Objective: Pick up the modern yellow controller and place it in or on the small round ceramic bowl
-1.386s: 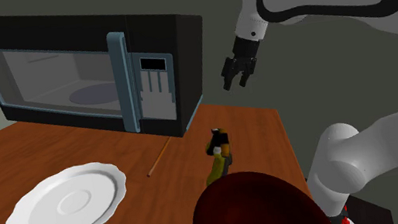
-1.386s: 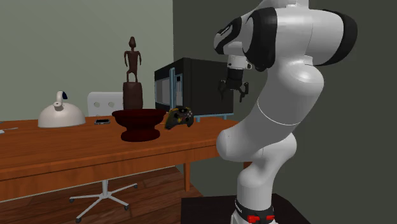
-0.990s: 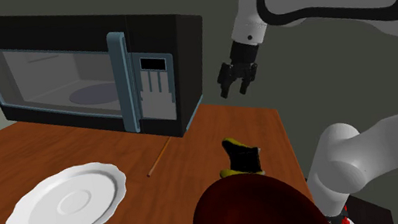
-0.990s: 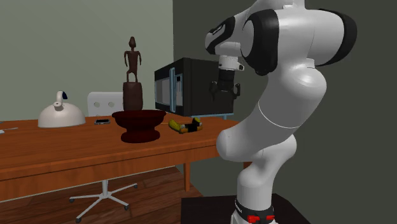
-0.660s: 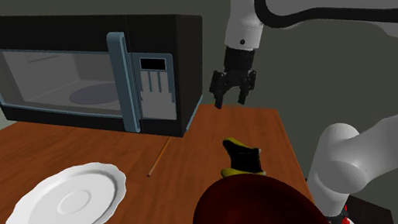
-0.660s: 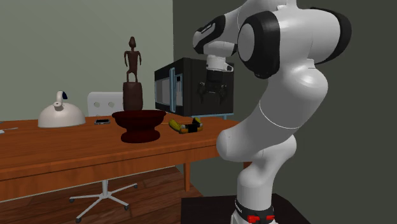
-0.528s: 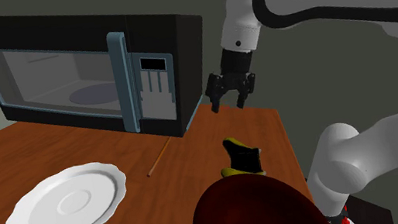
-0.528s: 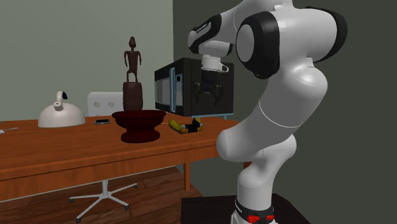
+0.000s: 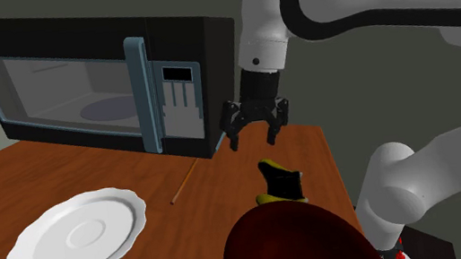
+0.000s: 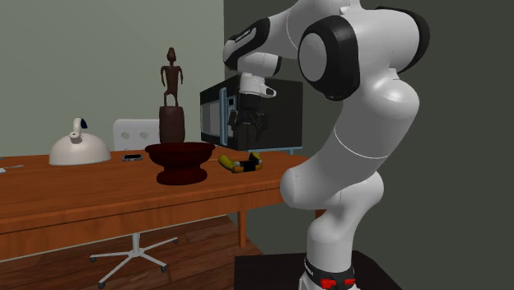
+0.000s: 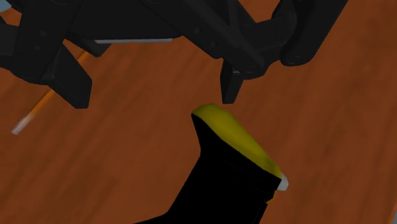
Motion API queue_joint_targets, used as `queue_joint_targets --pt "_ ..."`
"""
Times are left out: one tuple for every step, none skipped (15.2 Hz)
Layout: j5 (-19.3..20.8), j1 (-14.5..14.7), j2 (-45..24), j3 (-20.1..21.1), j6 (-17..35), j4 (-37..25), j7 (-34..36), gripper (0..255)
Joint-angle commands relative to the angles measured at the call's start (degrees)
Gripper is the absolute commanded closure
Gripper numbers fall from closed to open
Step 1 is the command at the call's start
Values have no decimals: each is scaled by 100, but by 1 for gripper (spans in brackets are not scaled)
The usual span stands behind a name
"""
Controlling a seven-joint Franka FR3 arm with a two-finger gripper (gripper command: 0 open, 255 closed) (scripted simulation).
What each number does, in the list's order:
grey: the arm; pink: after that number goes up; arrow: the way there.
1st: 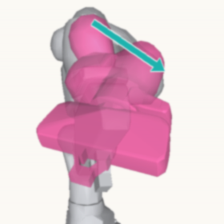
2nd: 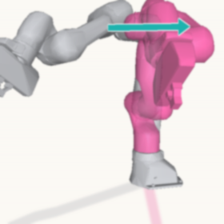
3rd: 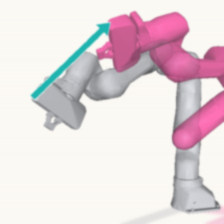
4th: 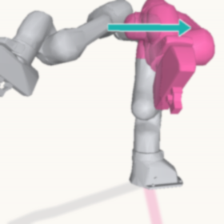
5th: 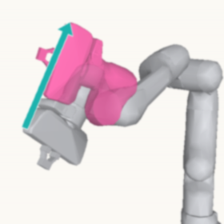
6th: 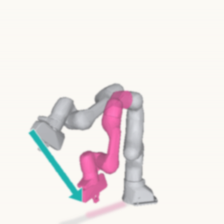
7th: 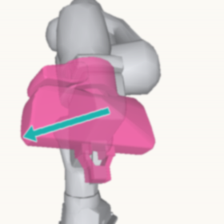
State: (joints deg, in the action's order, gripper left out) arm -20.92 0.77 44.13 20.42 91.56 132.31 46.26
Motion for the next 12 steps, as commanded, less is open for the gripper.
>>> queue_joint_targets --pt "-54 17 23 60 115 136 34 0" --pt "-73 24 36 82 185 216 29 0" --pt "-93 32 47 105 255 296 23 0" --pt "-113 41 57 128 325 375 18 0" --pt "-145 54 70 166 437 497 10 0" --pt "-145 53 70 166 437 497 10 0" --pt "-145 53 71 166 437 497 9 0" --pt "-145 53 70 166 437 497 9 0" --pt "-145 53 70 166 437 497 9 0" --pt "-145 53 70 166 437 497 9 0" --pt "-145 53 70 166 437 497 9 0" --pt "-145 53 70 166 437 497 9 0"
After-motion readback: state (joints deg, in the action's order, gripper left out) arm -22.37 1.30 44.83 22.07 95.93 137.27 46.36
